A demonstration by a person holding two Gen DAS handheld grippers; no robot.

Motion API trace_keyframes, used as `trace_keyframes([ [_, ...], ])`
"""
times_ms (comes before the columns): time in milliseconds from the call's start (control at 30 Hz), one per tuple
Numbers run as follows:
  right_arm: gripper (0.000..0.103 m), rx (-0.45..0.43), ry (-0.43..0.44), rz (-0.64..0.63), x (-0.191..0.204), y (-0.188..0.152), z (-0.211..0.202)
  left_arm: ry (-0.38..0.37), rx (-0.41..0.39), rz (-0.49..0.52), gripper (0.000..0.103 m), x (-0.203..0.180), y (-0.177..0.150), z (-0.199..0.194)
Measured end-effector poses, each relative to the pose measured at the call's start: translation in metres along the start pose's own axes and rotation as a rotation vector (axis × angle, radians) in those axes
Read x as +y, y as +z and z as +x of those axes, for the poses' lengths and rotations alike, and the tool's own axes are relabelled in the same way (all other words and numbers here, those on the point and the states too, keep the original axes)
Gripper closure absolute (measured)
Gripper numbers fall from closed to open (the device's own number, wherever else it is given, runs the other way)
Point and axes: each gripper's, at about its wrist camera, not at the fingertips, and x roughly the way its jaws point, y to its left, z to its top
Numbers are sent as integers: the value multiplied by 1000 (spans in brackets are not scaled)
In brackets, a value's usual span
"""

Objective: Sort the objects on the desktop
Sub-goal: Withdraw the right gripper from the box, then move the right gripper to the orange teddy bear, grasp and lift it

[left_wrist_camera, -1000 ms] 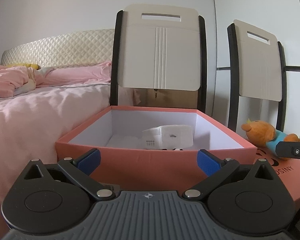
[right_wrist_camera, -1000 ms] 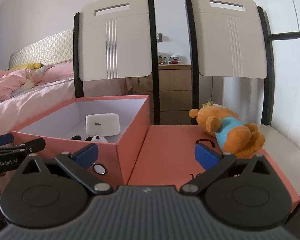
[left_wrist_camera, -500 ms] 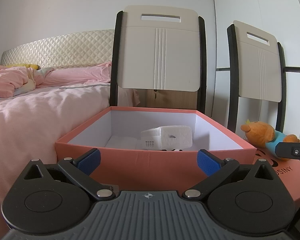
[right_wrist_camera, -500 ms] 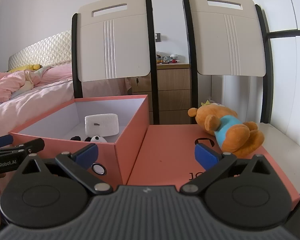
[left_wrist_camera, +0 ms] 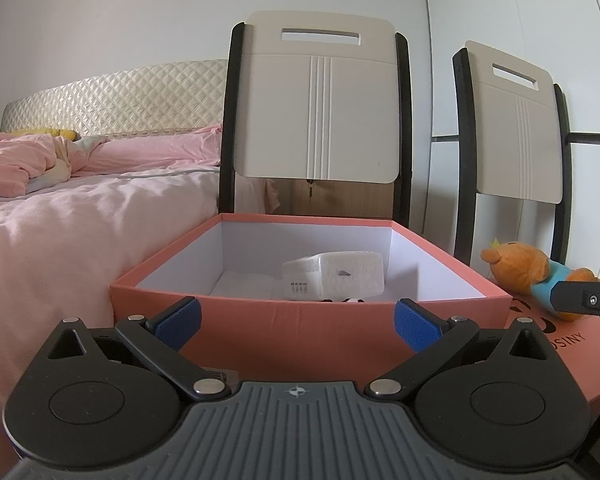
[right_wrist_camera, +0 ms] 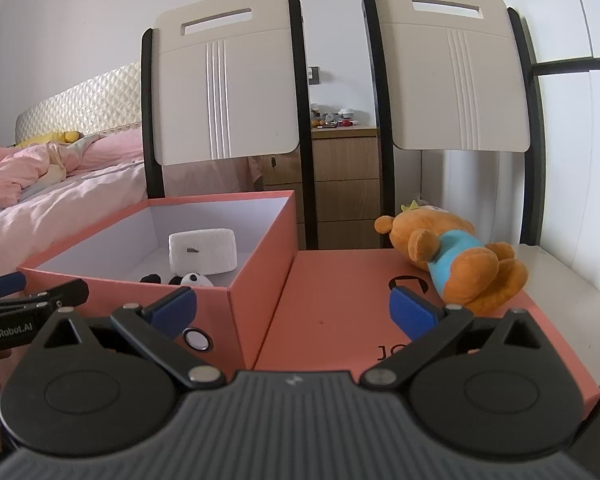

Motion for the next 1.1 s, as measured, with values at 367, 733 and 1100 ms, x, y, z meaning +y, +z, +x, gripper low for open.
trace_keyframes([
  [367, 0, 17, 12, 65, -24, 24, 11, -7, -3, -5, 0, 1, 1, -1],
  [733, 0, 34, -111, -36, -71, 70, 69, -2, 2, -5, 0, 1, 1, 1],
  [1100, 0, 51, -267, -30, -148, 61, 104, 9, 12, 3, 0, 2, 0, 6],
])
